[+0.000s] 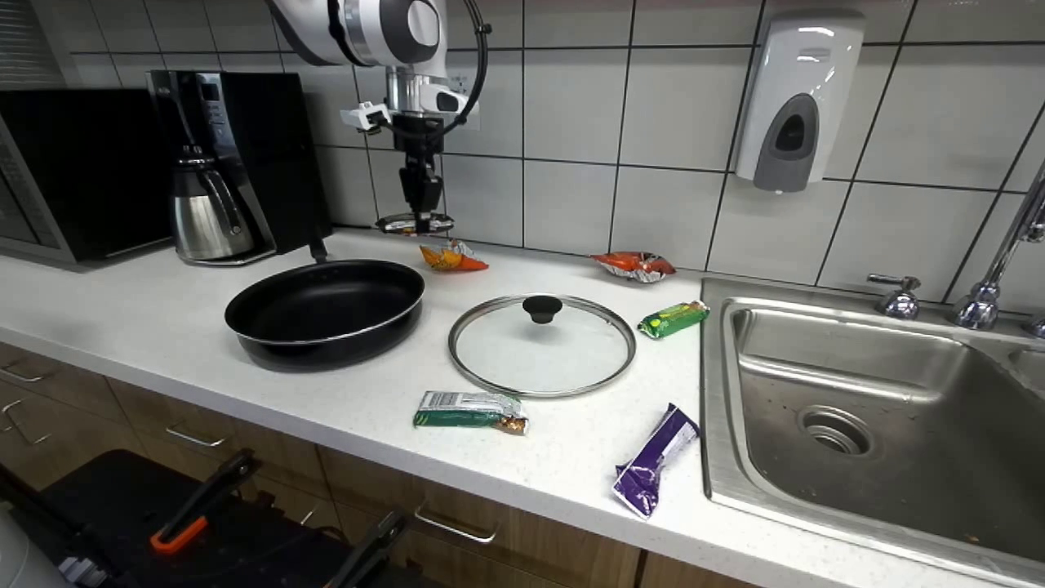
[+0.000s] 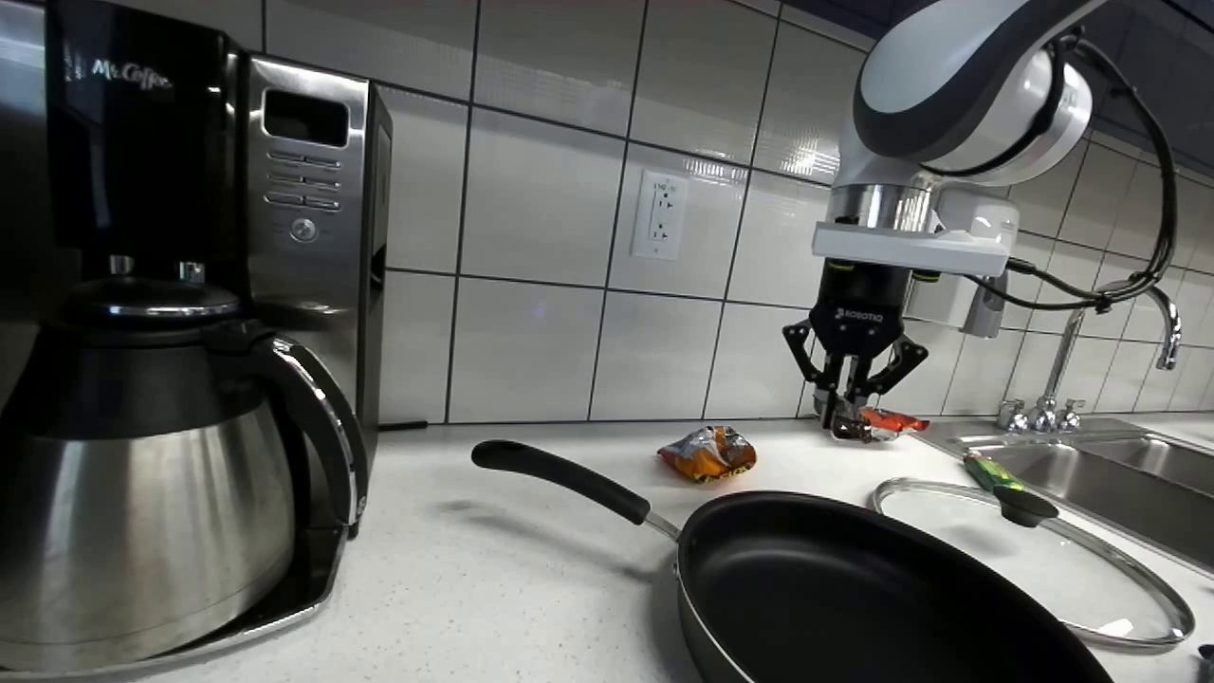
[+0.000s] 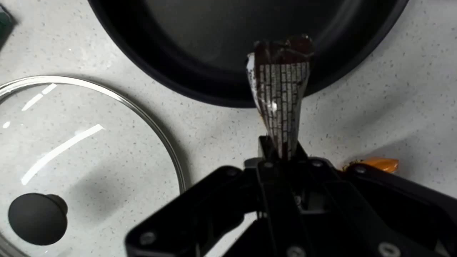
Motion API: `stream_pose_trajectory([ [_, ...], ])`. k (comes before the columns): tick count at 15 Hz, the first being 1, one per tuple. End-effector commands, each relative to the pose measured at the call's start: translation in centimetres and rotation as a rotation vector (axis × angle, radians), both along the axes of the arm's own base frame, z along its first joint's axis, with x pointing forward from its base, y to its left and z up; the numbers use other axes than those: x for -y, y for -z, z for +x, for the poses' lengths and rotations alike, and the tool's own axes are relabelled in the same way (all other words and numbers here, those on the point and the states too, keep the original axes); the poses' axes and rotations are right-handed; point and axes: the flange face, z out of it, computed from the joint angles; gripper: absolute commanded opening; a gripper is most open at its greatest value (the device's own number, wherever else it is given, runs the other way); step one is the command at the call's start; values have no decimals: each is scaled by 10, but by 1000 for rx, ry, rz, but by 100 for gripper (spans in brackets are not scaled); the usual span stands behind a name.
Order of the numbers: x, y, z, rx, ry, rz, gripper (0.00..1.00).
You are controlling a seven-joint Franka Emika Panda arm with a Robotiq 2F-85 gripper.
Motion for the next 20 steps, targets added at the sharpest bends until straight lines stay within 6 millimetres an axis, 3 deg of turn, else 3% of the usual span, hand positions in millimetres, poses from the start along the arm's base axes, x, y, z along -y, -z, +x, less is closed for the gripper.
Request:
stream_pose_trajectory([
  [1, -23, 0, -16, -56, -93, 27, 3],
  [9, -75, 17, -36, -122, -292, 39, 3],
  [20, -106, 87, -42, -154, -347, -28, 3],
])
